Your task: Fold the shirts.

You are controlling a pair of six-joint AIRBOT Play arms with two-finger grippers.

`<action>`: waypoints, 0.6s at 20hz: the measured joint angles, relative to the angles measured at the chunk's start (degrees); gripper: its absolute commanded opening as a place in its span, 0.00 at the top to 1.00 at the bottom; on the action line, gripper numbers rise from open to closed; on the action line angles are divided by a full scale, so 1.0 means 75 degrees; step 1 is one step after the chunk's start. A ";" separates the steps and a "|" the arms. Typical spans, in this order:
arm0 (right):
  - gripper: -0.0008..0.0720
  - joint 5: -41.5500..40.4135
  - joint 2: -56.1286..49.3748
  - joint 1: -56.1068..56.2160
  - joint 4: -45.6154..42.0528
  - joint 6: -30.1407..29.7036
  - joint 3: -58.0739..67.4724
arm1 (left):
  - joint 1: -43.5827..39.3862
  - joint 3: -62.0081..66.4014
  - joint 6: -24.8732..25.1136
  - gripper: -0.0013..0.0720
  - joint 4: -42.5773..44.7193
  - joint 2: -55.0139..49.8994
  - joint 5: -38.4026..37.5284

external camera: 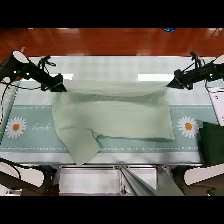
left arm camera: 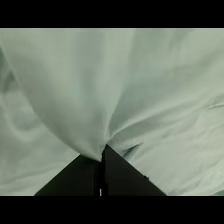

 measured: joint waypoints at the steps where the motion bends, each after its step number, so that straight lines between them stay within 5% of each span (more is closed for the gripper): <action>1: 0.95 0.0026 -0.0003 0.0000 -0.0146 0.0061 -0.0079 | 0.0009 -0.0079 0.0000 0.96 0.0090 -0.0006 -0.0055; 12: 0.95 0.0248 -0.0006 0.0000 -0.1207 0.0460 -0.0280 | 0.0029 -0.0289 0.0102 0.96 0.0562 -0.0041 -0.0452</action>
